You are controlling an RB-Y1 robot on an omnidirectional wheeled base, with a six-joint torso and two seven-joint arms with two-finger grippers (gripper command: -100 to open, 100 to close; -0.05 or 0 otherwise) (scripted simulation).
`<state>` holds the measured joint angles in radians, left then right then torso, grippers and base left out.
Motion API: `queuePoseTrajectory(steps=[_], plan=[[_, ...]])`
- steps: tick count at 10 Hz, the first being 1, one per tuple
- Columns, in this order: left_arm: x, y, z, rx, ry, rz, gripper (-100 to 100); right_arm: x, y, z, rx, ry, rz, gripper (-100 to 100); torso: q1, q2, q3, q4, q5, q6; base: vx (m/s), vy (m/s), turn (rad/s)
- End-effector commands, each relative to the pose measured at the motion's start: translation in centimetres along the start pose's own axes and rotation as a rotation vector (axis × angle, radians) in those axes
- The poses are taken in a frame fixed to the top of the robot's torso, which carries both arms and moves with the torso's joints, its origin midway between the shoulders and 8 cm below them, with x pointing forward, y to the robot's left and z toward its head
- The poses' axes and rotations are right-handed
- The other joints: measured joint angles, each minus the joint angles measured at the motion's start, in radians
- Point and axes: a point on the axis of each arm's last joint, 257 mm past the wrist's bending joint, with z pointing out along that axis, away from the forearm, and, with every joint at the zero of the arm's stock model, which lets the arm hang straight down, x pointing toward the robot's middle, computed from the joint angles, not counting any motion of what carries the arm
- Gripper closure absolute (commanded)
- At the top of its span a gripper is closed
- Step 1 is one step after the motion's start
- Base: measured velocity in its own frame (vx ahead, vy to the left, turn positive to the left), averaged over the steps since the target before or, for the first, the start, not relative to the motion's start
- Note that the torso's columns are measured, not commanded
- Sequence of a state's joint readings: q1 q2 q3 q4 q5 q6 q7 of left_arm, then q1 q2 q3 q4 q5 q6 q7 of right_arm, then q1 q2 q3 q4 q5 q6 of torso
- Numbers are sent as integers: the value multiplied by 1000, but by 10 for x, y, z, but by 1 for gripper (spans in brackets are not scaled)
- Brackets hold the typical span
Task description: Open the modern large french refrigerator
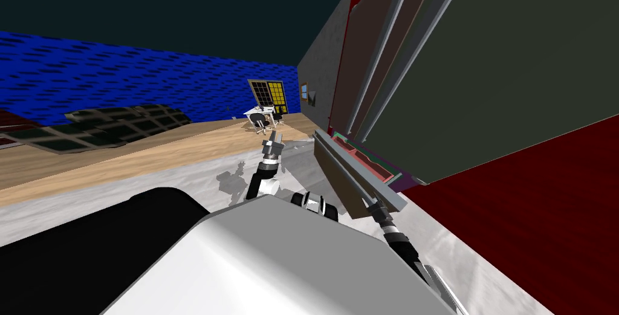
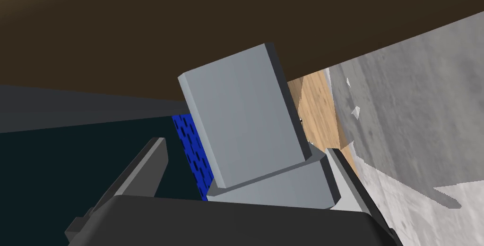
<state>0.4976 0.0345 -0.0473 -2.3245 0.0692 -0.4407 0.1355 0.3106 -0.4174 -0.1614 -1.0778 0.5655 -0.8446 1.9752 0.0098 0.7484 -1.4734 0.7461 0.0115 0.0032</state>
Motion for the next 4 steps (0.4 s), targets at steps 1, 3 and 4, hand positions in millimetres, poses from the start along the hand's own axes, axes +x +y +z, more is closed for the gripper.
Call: queuePoseTrajectory(steps=[1, 3, 4], plan=[[0, 0, 0, 0, 0, 0, 0, 0, 4, -1, -7, 3, 4, 0, -2, -2, -1, -2, -2, 0, 4, 5, 13], [0, 0, 0, 0, 0, 0, 0, 0, 10, -3, -17, 8, 9, 0, -6, -5, -1, -4, -6, -1, 2, 2, 5], [0, 0, 0, 0, 0, 0, 0, 0, 12, -3, -21, 10, 11, 0, -7, -6, -2, -5, -7, -2, 0, 0, 0]])
